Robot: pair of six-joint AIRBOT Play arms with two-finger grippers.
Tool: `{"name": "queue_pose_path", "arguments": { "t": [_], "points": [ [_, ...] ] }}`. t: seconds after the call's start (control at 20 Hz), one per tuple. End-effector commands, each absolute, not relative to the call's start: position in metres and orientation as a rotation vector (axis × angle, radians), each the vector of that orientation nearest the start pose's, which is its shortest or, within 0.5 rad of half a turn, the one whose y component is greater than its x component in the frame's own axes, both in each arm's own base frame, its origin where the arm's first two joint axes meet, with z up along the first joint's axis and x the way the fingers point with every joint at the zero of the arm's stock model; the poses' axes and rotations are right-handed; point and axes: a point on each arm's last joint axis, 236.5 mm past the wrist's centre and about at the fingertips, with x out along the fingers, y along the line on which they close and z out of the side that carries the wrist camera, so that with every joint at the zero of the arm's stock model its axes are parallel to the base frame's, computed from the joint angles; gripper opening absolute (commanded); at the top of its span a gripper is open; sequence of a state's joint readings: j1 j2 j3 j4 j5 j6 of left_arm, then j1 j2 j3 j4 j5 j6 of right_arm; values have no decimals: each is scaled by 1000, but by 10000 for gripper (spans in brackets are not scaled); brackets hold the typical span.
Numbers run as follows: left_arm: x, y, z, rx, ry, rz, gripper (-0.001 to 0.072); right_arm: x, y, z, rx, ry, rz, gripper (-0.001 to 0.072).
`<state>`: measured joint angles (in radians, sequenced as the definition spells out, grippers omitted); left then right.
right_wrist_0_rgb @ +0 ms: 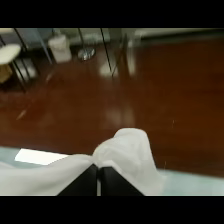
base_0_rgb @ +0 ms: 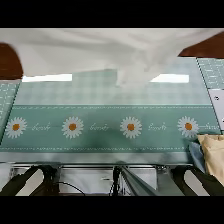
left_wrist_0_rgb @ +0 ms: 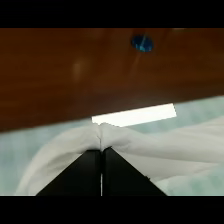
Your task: Fold the shirts.
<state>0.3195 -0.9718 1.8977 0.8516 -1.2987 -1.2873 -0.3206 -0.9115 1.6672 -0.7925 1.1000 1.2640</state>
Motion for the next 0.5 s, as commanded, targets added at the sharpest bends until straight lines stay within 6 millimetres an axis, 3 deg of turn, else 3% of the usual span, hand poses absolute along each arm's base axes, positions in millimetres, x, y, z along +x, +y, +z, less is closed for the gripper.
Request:
{"name": "queue_pose_path", "arguments": {
  "t": [0.0, 0.1, 0.2, 0.35, 0.45],
  "points": [
    [247, -72, 543, 17, -28, -345, 20, 290, 56, 528, 158, -58, 348, 18],
    [216, -79, 551, 21, -61, -331, 20, 263, 63, 544, 132, -69, 334, 18],
    [190, -78, 535, 22, -7, -281, 20, 240, 63, 532, 89, 11, 287, 18],
    [153, -73, 487, 3, 175, -204, 20, 204, 56, 490, 52, 180, 202, 18],
    [133, -75, 444, -24, 349, -200, 20, 186, 50, 447, 24, 367, 166, 18]
  ]
}}
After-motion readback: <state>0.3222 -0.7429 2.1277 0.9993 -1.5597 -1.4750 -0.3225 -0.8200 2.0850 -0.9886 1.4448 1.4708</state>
